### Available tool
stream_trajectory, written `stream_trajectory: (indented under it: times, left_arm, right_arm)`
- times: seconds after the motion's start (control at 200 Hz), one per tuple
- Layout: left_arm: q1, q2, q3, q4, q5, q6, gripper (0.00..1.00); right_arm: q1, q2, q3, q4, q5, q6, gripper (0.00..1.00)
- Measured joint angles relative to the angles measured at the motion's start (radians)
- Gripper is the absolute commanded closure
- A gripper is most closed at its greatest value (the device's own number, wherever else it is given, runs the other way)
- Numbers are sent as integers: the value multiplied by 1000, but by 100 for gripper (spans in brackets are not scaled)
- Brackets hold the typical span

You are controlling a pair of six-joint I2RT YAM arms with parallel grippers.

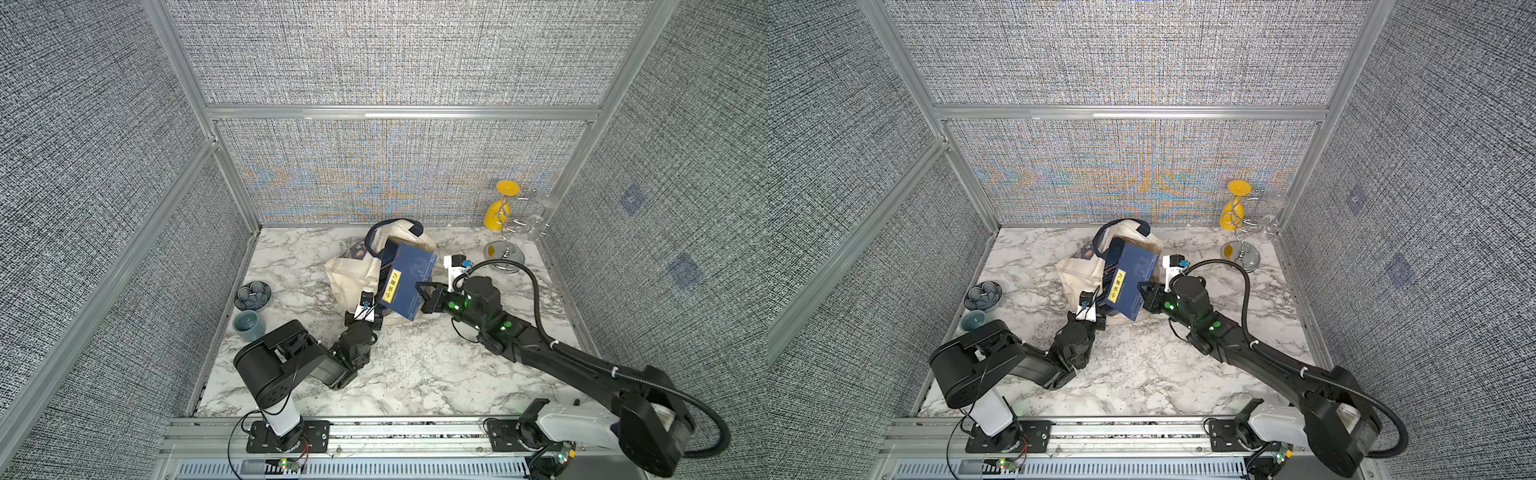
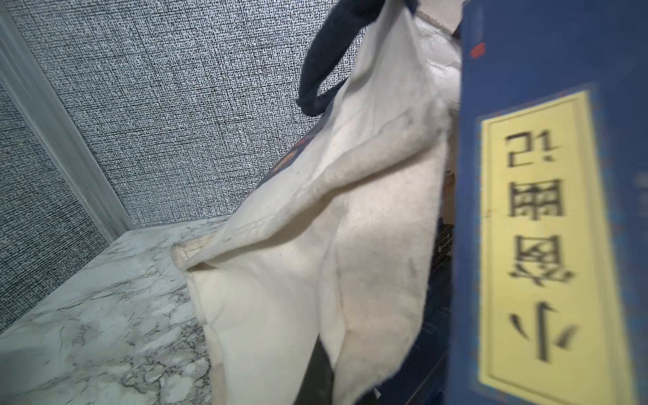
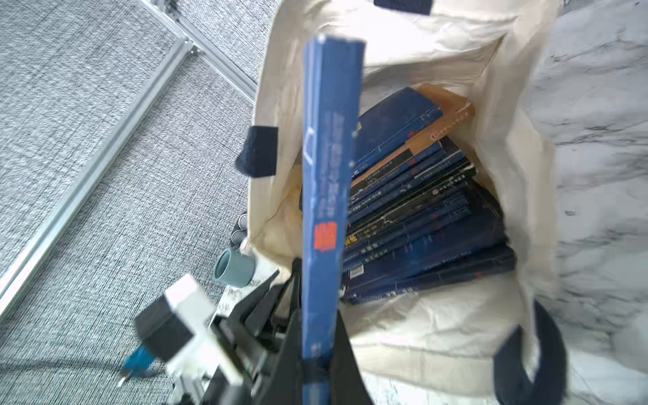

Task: Take out the books from the canvas bag
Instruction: Pick up the book from the canvas bag, then place the book at the center of the board.

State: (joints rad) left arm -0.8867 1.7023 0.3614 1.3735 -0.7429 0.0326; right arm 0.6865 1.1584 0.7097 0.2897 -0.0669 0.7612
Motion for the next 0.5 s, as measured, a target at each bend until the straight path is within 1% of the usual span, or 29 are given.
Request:
stream_trajectory:
  times: [0.13,0.27,0.4,0.5]
  left_arm:
    - [0,-6,-3,-5,-10,-11,100]
    - [0,-8,-11,-3,-24,-14,100]
    - [0,-13,-29,0,-39,-33,100]
    - [0,-14,-37,1,-39,-41,100]
  right_arm:
    - [-6,-179,-66,-89,117,-27,100]
    - [-21,-333,-117,-178,257,-42,100]
    - [-53,-416,-178,-235,375,-26,100]
    - [-92,-438,-247,-246,438,30,100]
